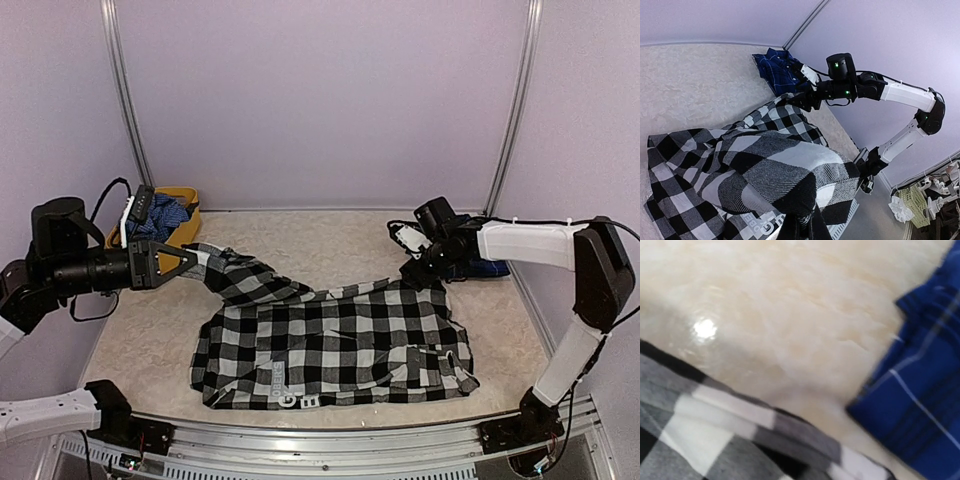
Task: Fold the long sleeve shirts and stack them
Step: Fold the 1/3-folded shirt at the center of the board.
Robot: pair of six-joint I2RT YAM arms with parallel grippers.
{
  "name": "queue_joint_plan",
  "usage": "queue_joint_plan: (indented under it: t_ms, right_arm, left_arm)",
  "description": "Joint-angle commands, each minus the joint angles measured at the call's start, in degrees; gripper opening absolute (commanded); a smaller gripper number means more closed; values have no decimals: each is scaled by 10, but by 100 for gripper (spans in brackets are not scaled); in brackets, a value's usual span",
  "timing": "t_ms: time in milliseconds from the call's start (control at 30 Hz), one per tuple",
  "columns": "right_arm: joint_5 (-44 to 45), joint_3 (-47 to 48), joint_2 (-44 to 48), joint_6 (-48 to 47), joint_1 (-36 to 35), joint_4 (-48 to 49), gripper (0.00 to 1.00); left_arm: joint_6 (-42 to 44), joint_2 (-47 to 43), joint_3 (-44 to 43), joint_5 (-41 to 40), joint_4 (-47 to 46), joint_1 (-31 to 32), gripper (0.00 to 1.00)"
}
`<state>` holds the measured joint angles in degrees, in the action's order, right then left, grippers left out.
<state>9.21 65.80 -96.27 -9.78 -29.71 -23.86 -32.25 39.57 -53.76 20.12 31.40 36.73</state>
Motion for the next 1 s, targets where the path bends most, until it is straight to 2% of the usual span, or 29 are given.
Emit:
queue_joint_plan:
  t_ms: [0,600,967]
  right_arm:
    - [-41,16,-28,-51,5,-24,69]
    - [4,24,-58,-67,10,-23,66]
    - [12,8,-22,-79,10,5,66]
  left_arm:
    - [7,7,-25,-11,18,2,0]
    - [40,23,-88,-42,88,1,0]
    - [45,29,-93,-45,97,-1,0]
